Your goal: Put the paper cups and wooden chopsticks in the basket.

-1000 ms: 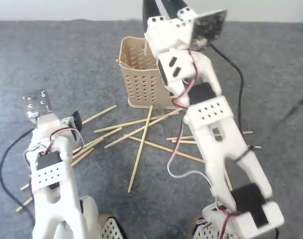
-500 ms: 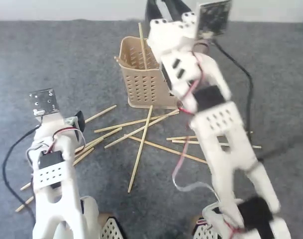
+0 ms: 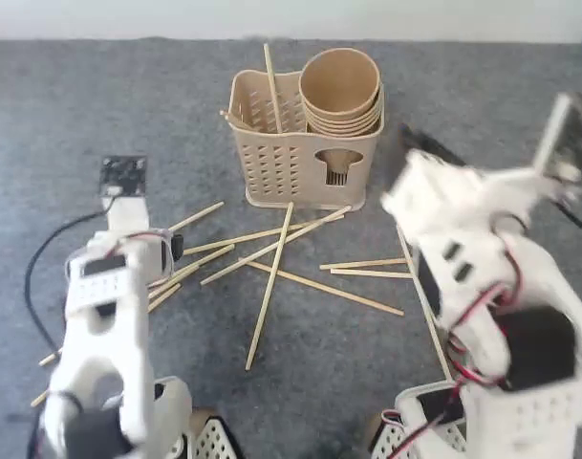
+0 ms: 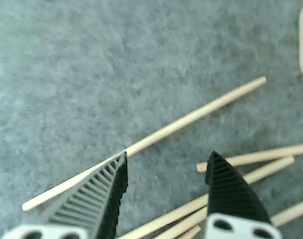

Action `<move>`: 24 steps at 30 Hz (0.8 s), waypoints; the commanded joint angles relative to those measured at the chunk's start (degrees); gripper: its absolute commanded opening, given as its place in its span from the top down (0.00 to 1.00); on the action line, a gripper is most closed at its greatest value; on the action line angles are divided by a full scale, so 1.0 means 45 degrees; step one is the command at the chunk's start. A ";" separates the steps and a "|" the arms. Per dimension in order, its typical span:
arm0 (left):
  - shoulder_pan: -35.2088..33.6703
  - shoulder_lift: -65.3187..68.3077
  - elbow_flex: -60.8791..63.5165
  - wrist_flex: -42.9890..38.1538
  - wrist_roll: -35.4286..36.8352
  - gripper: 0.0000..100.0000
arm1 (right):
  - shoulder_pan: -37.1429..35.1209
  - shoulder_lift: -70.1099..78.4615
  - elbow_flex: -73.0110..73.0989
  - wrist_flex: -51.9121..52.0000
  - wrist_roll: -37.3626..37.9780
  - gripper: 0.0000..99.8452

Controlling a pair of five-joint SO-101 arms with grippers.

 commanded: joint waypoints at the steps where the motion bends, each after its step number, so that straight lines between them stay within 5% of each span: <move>1: 0.0020 0.2325 -0.2530 0.0840 -0.0957 0.76 | 0.1729 -0.1104 -0.0020 0.2159 -0.0371 0.92; 6: -0.0098 0.4239 -0.4933 0.2208 -0.2735 0.76 | 0.3995 -0.2256 0.3399 0.1866 -0.0137 0.92; 12: -0.0371 0.5451 -0.6886 0.3028 -0.4200 0.76 | 0.6105 -0.4112 1.0784 -0.2862 0.0860 0.92; 18: -0.0781 0.7482 -0.8586 0.3126 -0.5275 0.76 | 0.6027 -0.7023 1.7211 -0.7258 0.0918 0.92; 24: -0.0430 0.9026 -0.9719 0.5040 -0.6720 0.79 | 0.5480 -1.0833 1.9458 -0.6945 0.1954 0.92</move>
